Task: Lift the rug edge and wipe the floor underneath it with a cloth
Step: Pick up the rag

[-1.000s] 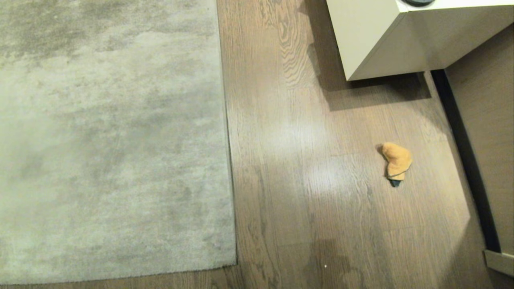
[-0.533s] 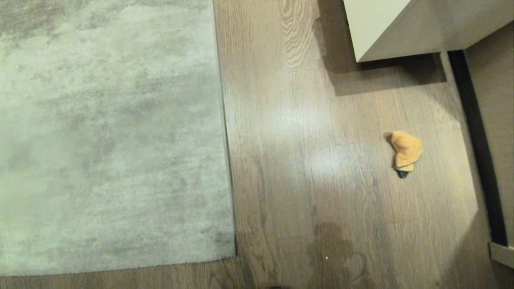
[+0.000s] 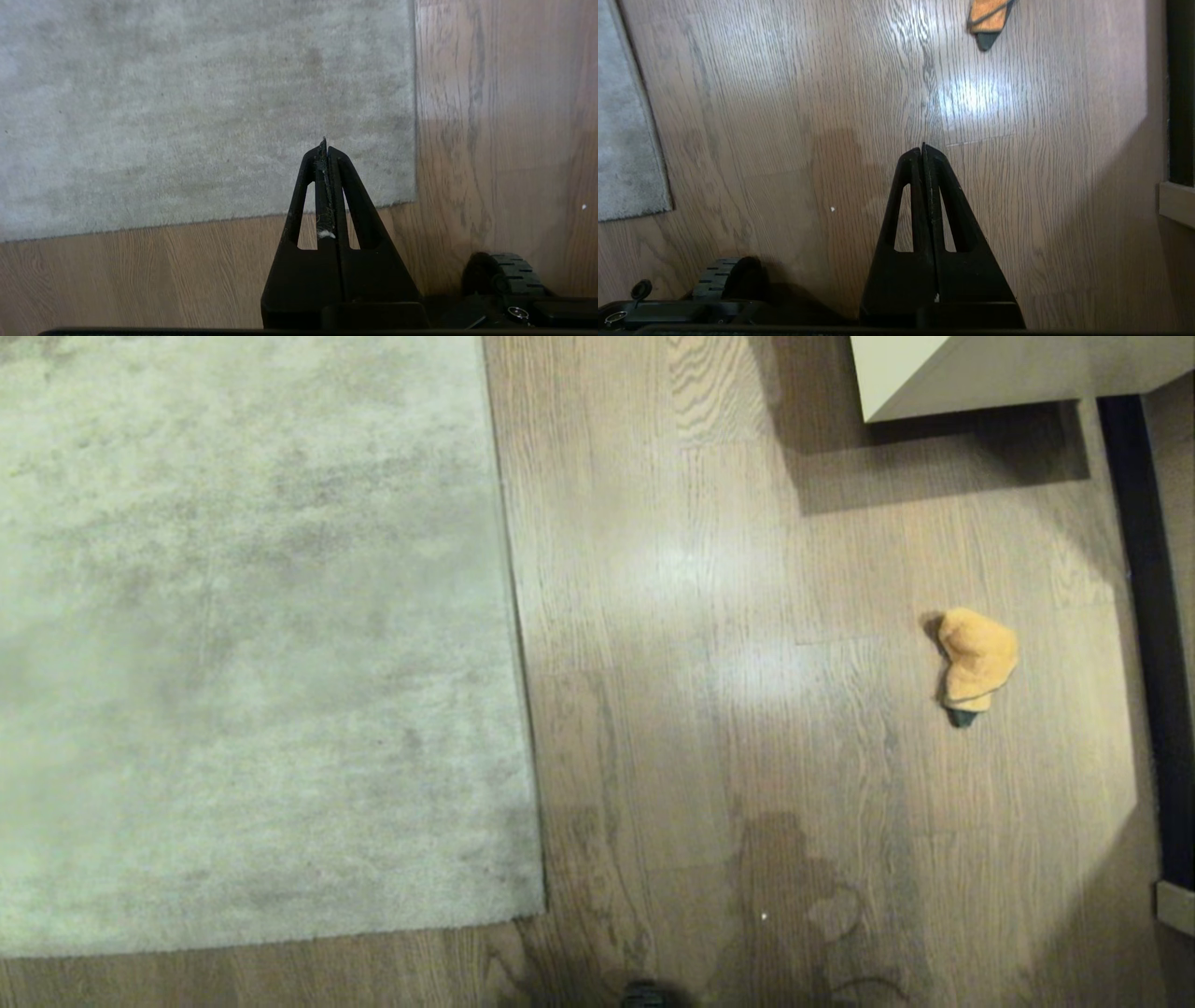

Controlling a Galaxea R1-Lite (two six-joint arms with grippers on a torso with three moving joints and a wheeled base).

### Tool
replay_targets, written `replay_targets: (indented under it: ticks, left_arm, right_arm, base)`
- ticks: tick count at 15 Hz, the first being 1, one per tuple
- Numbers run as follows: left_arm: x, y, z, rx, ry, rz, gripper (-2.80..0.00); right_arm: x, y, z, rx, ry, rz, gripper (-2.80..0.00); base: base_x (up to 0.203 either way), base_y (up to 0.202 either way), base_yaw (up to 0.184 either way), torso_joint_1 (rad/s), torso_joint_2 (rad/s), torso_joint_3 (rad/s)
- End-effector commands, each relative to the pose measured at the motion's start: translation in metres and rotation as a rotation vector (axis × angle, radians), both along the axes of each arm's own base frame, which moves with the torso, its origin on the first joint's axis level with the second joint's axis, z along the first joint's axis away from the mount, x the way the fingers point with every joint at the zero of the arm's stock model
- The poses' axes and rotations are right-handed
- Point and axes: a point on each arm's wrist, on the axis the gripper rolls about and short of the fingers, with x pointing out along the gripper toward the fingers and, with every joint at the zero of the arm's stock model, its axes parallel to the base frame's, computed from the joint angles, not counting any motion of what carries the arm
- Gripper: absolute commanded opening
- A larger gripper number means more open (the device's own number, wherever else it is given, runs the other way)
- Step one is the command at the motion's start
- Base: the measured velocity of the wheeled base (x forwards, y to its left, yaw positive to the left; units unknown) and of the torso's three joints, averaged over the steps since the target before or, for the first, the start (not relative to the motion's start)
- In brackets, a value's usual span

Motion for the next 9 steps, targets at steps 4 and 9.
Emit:
replay_targets:
  ticks: [4, 9]
  left_arm:
    - [0.0001, 0.0, 0.0, -0.001, 0.002, -0.001, -2.8]
    - [0.0001, 0.0, -0.0002, -0.001, 0.004, -0.001, -2.8]
  right_arm:
    - [0.0, 0.0, 0.0, 0.0, 0.0, 0.0, -2.8]
    - [0.0, 0.0, 0.0, 0.0, 0.0, 0.0, -2.8]
  base:
    - [0.0, 0.0, 0.0, 0.002, 0.0, -0.199]
    - [0.0, 0.0, 0.0, 0.002, 0.0, -0.2]
